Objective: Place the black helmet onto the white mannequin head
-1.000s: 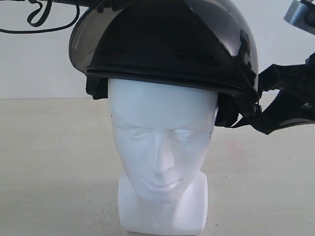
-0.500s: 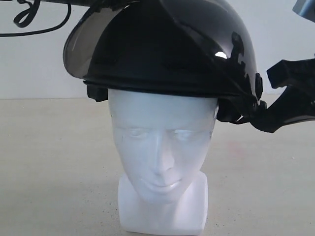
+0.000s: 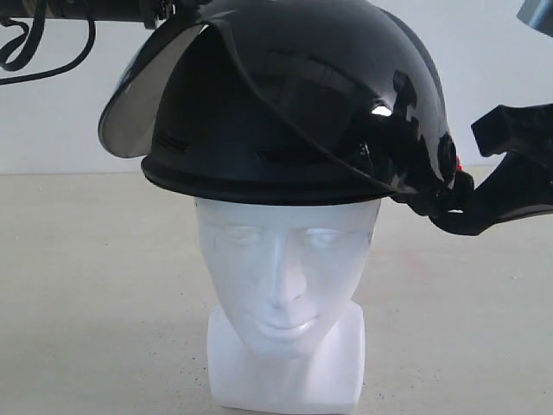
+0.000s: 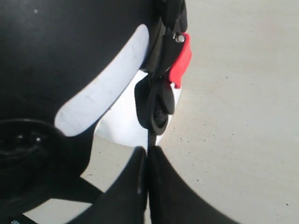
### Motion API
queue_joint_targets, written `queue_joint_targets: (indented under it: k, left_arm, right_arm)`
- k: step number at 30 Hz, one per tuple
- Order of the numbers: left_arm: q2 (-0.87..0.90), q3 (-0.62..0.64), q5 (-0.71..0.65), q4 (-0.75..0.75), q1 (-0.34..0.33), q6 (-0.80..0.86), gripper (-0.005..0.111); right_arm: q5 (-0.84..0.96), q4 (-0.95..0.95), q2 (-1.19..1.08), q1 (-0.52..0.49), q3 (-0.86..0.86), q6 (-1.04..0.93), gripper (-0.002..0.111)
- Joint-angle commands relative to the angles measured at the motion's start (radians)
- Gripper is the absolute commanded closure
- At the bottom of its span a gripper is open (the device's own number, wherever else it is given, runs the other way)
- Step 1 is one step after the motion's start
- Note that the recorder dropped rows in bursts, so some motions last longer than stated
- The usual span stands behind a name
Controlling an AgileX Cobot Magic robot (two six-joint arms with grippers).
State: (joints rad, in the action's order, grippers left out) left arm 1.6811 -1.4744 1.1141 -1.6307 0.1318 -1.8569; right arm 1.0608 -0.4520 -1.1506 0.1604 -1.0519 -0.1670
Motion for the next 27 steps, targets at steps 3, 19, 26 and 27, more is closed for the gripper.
queue_joint_targets:
  k: [3, 19, 26, 27]
  left_arm:
    - [-0.004, 0.022, 0.107, -0.114, 0.113, -0.019, 0.102]
    - [-0.004, 0.022, 0.107, -0.114, 0.122, -0.024, 0.102]
    - [0.0, 0.028, 0.107, -0.114, 0.122, -0.037, 0.102]
    - [0.0, 0.033, 0.107, -0.114, 0.122, -0.037, 0.102]
  right_arm:
    - [0.087, 0.14, 0.011, -0.011, 0.012, -0.019, 0.088]
    - [0.049, 0.129, 0.013, -0.011, -0.188, 0.062, 0.053]
    - [0.044, -0.033, 0.013, -0.011, -0.297, -0.041, 0.071]
    - [0.039, -0.076, 0.013, -0.011, -0.321, -0.078, 0.078]
